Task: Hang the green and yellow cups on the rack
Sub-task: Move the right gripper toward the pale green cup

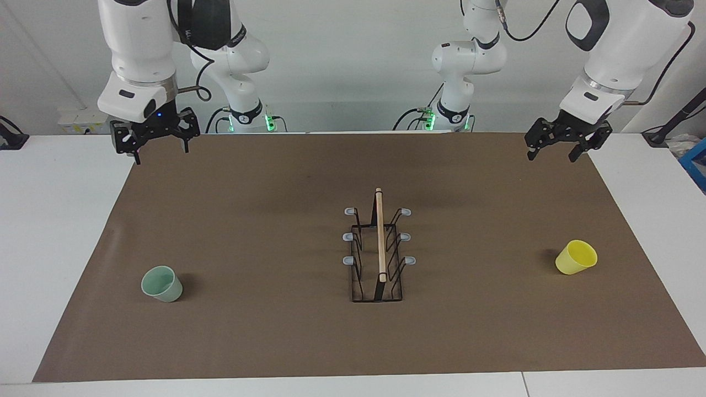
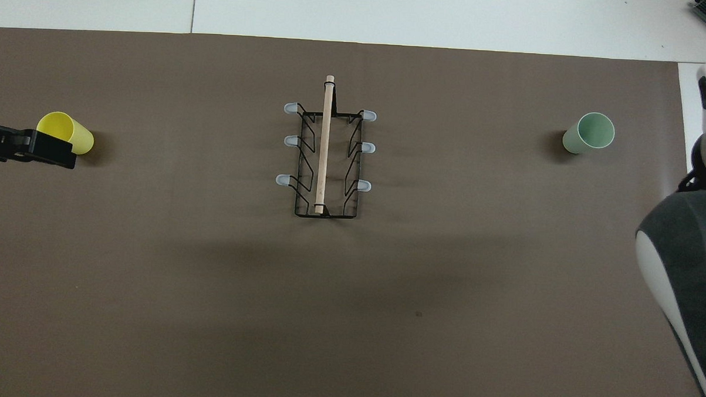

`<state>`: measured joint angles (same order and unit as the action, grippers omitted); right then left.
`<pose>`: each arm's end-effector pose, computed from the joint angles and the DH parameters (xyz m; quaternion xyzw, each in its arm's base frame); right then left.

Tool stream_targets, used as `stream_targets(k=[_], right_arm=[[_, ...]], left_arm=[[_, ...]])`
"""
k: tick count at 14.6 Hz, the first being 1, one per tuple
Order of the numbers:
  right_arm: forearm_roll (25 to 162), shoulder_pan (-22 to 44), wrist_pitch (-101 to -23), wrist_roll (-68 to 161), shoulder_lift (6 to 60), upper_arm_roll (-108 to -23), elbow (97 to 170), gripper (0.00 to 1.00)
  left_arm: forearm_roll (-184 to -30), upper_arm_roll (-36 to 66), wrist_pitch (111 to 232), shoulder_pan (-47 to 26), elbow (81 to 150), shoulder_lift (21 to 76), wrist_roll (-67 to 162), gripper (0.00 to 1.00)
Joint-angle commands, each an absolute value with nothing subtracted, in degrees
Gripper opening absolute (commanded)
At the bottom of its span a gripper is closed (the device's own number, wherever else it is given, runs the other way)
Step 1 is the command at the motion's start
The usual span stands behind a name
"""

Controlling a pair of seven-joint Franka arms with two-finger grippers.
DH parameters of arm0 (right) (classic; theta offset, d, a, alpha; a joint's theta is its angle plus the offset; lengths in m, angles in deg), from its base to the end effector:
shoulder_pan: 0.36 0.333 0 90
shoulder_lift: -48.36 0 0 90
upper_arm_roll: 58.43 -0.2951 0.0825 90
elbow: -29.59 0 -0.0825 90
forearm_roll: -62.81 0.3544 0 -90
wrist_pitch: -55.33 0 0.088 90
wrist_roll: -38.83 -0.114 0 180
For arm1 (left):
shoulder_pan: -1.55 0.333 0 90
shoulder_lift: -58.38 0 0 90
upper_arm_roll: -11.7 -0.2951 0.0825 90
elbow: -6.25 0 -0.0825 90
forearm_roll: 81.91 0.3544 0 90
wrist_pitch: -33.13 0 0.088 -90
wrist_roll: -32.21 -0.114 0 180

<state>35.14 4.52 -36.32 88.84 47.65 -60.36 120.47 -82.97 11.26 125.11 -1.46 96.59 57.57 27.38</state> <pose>0.5336 0.0115 0.5985 0.8509 0.4679 -0.0874 0.2222 0.5317 -0.0259 0.5896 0.9979 -0.0643 0.0074 0.0090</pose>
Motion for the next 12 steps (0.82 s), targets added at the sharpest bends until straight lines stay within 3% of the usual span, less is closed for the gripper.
stream_targets(k=[1, 4, 7, 12], right_arm=[[30.13, 4.12, -38.1, 98.84, 49.49, -60.63, 124.15, 1.0], [27.66, 3.78, -39.06, 104.89, 50.38, -60.63, 125.74, 1.0], [22.86, 4.29, -48.53, 110.46, 54.67, -60.54, 136.61, 1.0], [10.99, 7.99, -55.05, 110.64, 49.52, -60.63, 139.54, 1.0]], left_arm=[[-85.42, 10.64, 125.59, -0.48, 97.57, 58.29, 30.0, 1.0], [-88.93, 10.55, 125.68, 1.28, 96.7, 56.19, 36.75, 1.0], [-91.04, 10.64, 127.43, 3.57, 94.23, 53.11, 47.47, 0.98], [-94.99, 10.55, 131.04, 7.78, 91.78, 47.49, 60.67, 0.97]])
